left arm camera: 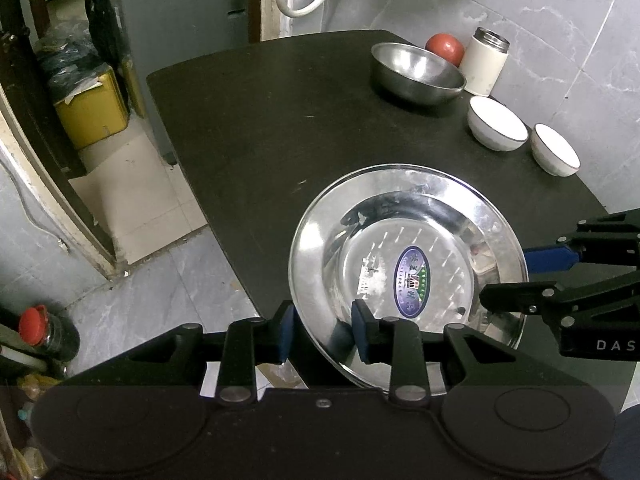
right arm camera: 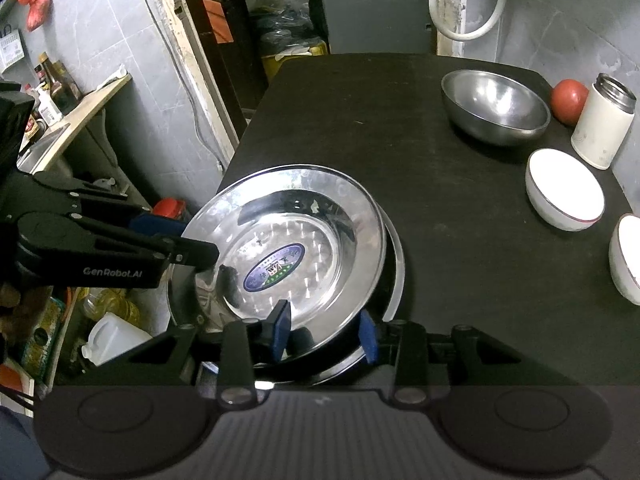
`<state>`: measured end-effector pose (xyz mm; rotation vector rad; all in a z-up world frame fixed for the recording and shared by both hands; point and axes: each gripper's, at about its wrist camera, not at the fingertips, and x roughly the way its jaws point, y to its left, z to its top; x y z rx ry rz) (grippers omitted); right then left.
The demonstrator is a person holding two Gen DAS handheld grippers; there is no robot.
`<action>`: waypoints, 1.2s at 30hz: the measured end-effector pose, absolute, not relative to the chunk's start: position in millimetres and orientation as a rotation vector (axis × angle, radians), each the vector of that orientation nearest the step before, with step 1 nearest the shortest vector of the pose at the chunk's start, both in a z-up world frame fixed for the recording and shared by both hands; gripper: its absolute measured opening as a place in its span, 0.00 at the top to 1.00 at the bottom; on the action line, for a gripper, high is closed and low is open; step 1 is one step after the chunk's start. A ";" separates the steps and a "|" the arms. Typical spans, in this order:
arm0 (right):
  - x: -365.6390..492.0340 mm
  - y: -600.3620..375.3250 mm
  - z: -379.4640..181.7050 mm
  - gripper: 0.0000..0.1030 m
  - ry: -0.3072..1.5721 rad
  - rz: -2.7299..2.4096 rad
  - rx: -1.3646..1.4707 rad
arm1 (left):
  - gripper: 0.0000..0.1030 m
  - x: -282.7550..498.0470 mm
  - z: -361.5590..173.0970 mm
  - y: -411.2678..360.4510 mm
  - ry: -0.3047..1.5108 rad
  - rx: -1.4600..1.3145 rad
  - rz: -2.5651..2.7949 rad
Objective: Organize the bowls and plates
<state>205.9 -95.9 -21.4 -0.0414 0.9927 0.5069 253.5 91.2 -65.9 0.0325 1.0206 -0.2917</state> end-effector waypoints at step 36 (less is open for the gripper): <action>208.9 -159.5 -35.1 0.13 0.979 0.297 0.120 | 0.03 339.6 -47.8 52.4 0.890 0.218 -0.324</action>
